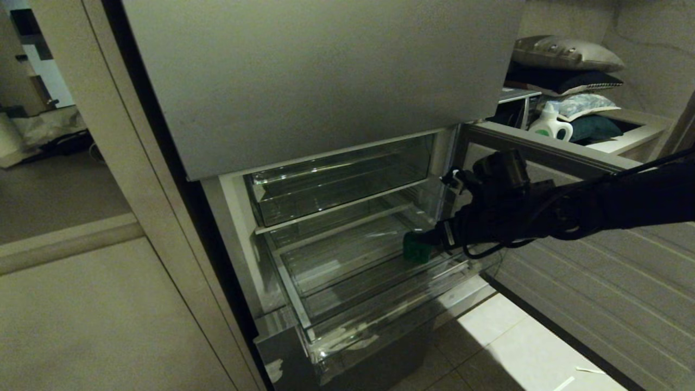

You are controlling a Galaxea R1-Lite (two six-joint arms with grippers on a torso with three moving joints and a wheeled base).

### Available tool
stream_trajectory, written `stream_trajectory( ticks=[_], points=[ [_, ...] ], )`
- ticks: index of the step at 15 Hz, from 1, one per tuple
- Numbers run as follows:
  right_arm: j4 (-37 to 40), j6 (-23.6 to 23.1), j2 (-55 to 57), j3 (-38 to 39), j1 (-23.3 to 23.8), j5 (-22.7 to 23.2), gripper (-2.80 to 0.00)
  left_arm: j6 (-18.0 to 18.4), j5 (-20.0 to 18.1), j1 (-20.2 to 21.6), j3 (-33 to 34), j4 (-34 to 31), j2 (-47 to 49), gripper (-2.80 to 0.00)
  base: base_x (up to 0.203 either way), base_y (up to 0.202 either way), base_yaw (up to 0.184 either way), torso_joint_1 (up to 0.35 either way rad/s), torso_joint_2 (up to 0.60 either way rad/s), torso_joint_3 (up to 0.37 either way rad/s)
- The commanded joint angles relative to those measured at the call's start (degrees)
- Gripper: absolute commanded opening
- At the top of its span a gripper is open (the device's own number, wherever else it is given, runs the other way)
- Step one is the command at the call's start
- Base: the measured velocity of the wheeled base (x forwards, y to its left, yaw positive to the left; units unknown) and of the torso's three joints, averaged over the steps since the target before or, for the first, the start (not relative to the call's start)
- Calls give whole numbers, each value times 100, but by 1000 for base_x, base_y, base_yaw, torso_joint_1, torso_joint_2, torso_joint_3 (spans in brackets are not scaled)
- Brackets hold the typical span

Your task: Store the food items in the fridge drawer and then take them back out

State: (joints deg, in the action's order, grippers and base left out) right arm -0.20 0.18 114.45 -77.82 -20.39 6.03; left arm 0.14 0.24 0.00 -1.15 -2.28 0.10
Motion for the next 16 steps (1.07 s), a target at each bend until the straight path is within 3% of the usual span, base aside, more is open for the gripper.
stream_trajectory(
  ticks=[1, 9, 16],
  points=[
    [-125, -5, -757, 421, -49, -6, 0, 4, 3, 0, 0, -1, 8, -280, 0, 0, 0, 0, 0, 0],
    [-997, -71, -2408, 2375, -61, -49, 0, 4, 3, 0, 0, -1, 8, -280, 0, 0, 0, 0, 0, 0],
    [-1026, -53, -2681, 2631, -1, -59, 0, 3, 3, 0, 0, -1, 8, -280, 1, -1, 32, -1, 1, 1]
  ],
)
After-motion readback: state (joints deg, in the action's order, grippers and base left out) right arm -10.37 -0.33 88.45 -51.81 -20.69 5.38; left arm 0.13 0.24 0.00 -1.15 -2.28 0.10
